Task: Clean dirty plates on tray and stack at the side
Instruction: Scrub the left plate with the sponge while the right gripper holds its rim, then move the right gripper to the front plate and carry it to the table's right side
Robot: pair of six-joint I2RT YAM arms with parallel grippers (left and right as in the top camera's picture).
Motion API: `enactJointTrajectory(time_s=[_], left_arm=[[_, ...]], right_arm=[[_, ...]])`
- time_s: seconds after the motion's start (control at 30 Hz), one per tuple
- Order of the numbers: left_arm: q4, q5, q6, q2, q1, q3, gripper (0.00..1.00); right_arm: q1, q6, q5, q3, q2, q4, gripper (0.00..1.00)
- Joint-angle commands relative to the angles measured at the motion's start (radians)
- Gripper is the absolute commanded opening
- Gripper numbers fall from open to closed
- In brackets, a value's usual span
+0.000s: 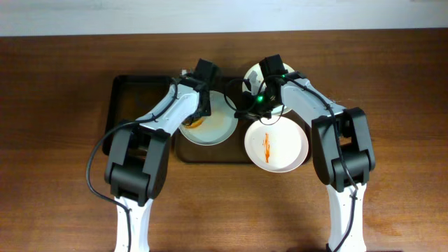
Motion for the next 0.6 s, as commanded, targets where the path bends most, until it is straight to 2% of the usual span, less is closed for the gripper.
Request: enactJointTrajectory(time_s=[0.0,0.07,0.13,0.27,0.33,0.47,0.5,0.57], left_arm=[[-0.123,0.127,-0.063,0.036,0.011,-0.040,0.00],[-0.174,0.233,0.041,-0.018,0.016,-0.026,0.00],[-0.206,0.229,0.075,-0.107,0.030,0.026,0.00],[-0.206,0.229,0.075,-0.237,0.078,0.101,0.00],[-0.205,0.217,0.119,-0.288,0.147,0.101,0.00],[-0.266,0.221,0.126,-0.267,0.271,0.088,0.00],[-0.267,0.222,0.127,-0.264,0.288,0.087,0.00],[-0.272,0.222,0.126,-0.264,0.310,0.087,0.00]], right_arm=[[0.003,-0.013,-0.031,-0.010,0.021,0.002,0.04],[0.003,-0.014,-0.031,-0.010,0.021,-0.001,0.04],[0.003,-0.014,-0.010,-0.010,0.021,-0.006,0.04],[0.006,-0.014,0.042,-0.010,0.021,-0.013,0.04],[0.017,-0.013,0.099,-0.010,0.021,-0.015,0.04],[0.065,0.025,0.219,-0.010,0.021,-0.015,0.04],[0.073,0.043,0.244,-0.010,0.021,-0.016,0.12],[0.085,0.048,0.274,-0.010,0.021,-0.013,0.16]])
